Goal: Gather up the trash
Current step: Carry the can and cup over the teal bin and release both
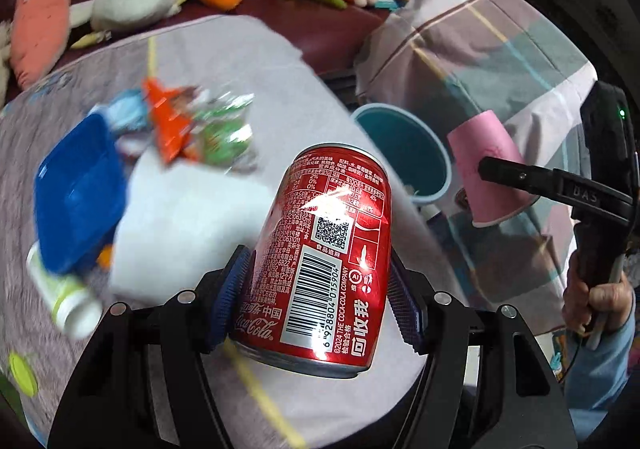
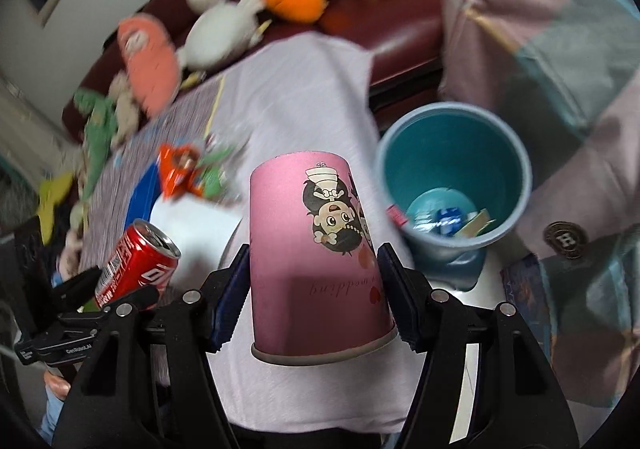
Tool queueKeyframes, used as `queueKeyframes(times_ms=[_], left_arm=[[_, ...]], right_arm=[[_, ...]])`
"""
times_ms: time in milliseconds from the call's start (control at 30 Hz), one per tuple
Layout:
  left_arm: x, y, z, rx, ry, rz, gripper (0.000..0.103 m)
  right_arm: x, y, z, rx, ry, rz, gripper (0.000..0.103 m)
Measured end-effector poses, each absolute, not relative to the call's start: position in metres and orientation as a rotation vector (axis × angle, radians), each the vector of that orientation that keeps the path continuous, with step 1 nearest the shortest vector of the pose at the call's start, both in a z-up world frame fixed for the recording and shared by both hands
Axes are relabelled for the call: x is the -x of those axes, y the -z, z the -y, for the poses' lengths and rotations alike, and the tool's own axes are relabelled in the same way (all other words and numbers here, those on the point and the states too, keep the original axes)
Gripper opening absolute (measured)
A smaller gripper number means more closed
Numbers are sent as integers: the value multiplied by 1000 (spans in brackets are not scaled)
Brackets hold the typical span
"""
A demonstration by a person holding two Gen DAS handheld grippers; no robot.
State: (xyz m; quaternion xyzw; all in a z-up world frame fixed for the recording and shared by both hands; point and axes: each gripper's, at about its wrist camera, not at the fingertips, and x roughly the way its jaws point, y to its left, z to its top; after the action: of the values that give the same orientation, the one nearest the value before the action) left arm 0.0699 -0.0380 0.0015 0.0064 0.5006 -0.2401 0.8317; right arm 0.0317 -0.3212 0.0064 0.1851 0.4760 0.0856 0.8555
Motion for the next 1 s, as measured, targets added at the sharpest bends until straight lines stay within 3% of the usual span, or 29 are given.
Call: queueKeyframes(times_ms=[433, 867, 1000], left_arm=[[-138, 9, 167, -95, 589, -1116, 67], [-194, 53, 237, -123, 631, -1201, 67], [-204, 64, 253, -133, 631, -1216, 73]], right_arm=[[-65, -1, 433, -529, -31, -921, 61], [-100, 32, 474, -576, 30, -966, 61], [-107, 39, 480, -582, 47, -981, 61]])
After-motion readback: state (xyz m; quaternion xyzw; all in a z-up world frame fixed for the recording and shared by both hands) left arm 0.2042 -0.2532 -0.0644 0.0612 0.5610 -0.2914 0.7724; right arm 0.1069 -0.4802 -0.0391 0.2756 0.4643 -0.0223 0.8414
